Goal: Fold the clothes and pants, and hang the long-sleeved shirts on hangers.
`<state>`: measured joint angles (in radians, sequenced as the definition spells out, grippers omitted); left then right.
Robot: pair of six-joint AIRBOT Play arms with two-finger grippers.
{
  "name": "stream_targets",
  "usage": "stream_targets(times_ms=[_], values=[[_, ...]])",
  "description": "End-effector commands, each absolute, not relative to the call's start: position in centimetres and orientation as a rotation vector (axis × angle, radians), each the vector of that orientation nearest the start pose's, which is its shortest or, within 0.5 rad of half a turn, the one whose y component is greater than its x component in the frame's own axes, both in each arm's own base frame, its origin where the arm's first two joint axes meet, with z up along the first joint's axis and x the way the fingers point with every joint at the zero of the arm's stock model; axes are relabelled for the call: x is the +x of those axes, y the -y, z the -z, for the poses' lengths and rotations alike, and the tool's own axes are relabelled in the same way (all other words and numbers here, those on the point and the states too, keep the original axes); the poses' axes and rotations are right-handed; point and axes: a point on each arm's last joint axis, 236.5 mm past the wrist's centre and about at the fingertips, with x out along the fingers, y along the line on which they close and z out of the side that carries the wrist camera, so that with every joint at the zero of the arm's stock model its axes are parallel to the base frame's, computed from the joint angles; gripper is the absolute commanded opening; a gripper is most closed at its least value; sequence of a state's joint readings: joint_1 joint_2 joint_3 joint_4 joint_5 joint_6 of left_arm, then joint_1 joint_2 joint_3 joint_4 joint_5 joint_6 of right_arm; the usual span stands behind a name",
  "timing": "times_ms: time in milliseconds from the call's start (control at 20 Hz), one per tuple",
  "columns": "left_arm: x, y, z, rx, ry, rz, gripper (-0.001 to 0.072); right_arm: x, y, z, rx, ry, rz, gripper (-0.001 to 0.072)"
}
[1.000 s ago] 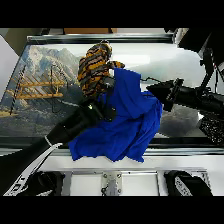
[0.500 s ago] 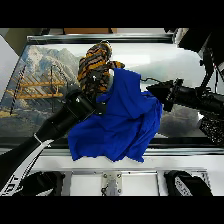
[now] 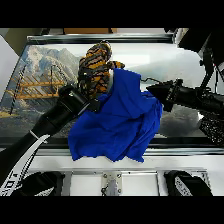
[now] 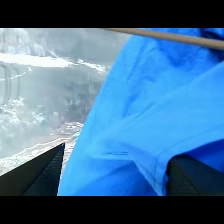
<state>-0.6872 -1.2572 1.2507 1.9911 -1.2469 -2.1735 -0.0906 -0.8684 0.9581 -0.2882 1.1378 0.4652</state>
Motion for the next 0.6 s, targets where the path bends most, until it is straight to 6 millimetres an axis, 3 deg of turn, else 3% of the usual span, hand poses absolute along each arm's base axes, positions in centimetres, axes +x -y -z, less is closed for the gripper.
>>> stream_targets(times_ms=[0, 200, 250, 300, 350, 550], values=[[35.7, 16.7, -6.0, 0.188, -1.081, -0.008, 0.0617, 32.2, -18.0, -23.0, 0.122, -0.340, -0.996, 0.0003], [35.3, 18.9, -3.9, 0.143, -1.136, 0.044, 0.0617, 32.0, -18.0, -23.0, 0.122, -0.342, -1.001, 0.0003], [35.5, 19.5, -3.6, 0.146, -1.131, 0.057, 0.0487, 32.0, -18.0, -23.0, 0.122, -0.342, -1.001, 0.0003], [35.7, 19.7, -3.5, 0.152, -1.121, 0.067, 0.0218, 32.0, -18.0, -23.0, 0.121, -0.341, -1.001, 0.0003], [36.1, 19.7, -3.7, 0.154, -1.109, 0.071, 0.0009, 32.0, -18.1, -23.0, 0.121, -0.341, -1.003, 0.0002], [37.1, 17.5, -5.2, 0.087, -1.081, 0.032, 0.0013, 31.7, -18.3, -24.1, 0.156, -0.314, -1.012, 0.0002]])
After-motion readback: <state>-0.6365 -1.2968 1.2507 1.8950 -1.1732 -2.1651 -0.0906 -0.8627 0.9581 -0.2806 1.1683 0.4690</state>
